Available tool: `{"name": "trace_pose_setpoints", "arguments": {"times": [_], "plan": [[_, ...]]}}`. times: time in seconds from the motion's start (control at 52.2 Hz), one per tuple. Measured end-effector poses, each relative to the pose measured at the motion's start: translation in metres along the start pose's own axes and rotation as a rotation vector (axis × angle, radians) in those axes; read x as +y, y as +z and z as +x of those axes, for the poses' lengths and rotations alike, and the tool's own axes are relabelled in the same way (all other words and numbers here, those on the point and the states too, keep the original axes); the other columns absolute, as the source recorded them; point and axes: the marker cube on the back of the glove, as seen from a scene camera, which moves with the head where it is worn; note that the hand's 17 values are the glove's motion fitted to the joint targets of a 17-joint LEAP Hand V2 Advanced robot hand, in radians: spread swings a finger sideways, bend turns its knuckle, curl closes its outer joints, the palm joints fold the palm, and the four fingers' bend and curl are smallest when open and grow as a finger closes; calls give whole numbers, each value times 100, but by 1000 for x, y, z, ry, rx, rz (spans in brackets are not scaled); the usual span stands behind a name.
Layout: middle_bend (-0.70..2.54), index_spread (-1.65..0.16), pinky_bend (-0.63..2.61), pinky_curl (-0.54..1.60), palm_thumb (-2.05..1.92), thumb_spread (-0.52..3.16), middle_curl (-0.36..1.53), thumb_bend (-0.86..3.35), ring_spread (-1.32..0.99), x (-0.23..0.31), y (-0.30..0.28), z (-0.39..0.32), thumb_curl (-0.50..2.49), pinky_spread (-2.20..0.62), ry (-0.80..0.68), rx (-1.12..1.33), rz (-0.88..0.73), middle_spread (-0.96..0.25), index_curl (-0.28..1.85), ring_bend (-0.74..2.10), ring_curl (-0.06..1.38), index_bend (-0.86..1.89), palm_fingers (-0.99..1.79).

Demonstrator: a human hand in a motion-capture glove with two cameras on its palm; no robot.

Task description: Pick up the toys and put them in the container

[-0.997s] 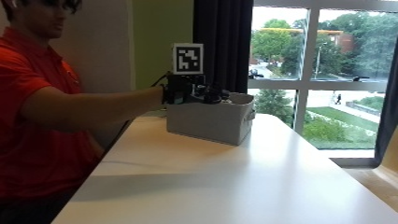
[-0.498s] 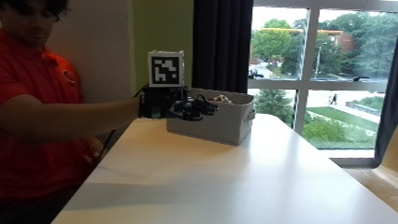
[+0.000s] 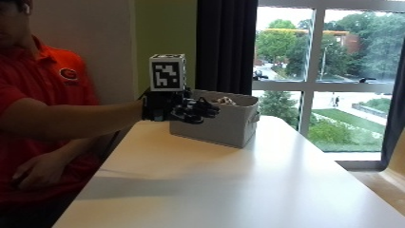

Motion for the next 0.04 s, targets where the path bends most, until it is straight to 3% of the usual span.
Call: {"name": "trace_pose_setpoints", "arguments": {"times": [0.038], "plan": [[18,-34,65,31,-3,118,35,-3,-3,1,-2,1,29,7,-7,-4,2,-7,34,18,24,18,-6]]}}
